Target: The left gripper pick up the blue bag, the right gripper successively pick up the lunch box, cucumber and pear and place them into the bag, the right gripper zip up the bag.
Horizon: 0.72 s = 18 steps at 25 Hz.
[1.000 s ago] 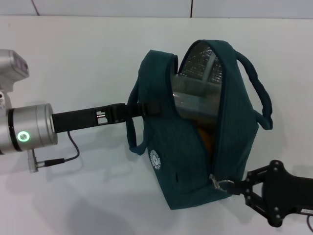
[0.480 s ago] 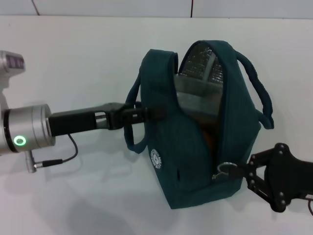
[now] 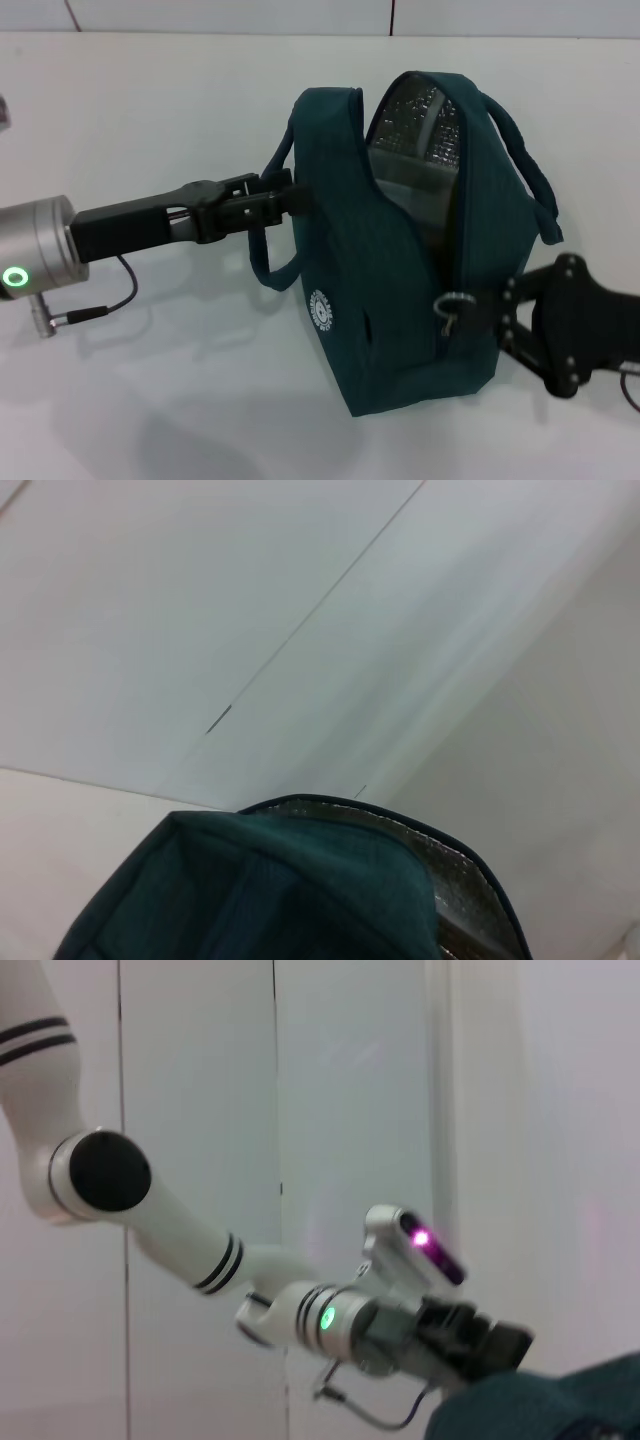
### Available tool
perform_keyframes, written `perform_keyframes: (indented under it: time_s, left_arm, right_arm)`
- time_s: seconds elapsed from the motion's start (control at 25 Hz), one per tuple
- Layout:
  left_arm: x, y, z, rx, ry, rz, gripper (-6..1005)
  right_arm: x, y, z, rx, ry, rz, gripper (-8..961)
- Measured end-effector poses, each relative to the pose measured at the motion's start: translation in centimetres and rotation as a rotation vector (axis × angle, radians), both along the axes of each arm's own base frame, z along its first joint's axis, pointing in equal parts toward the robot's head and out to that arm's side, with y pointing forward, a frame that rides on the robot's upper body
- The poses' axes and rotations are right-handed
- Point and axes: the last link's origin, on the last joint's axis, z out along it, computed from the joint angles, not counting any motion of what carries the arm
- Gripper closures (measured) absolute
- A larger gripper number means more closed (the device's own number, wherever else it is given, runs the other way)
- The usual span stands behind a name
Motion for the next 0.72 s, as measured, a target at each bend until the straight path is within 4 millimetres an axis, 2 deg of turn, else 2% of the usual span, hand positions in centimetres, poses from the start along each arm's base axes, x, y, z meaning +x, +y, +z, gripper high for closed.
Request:
perform_keyframes:
  time_s: [0.4,0.72]
  left_arm:
    - [-1.4,-0.9,0.9,0.064,-0.026,0.046,104]
    - [-1.6,-1.4,1.1,0.063,-0.038,0.045,103]
  right_arm:
    - [-1.1,1.9,1.5,0.088,0.051,0.005,949]
    - [-4.1,4.5,2.0,0.133,0.112,0.057,949]
